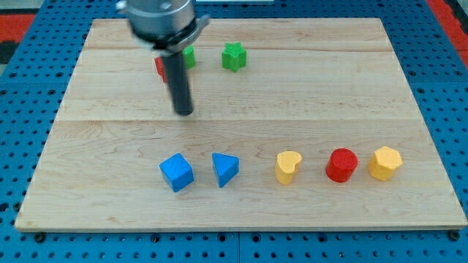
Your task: Put the green star parallel to green circle
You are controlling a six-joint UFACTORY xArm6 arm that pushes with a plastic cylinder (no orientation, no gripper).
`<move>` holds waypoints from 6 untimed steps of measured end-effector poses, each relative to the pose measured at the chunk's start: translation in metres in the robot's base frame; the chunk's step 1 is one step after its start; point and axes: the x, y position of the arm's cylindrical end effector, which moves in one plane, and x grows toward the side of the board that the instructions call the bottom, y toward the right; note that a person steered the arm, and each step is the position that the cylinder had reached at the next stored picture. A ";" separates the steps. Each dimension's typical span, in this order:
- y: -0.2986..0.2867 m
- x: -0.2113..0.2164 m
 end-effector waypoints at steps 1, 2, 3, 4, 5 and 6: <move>0.077 -0.079; 0.118 -0.121; 0.122 -0.137; 0.117 -0.155; 0.034 -0.152; -0.010 -0.127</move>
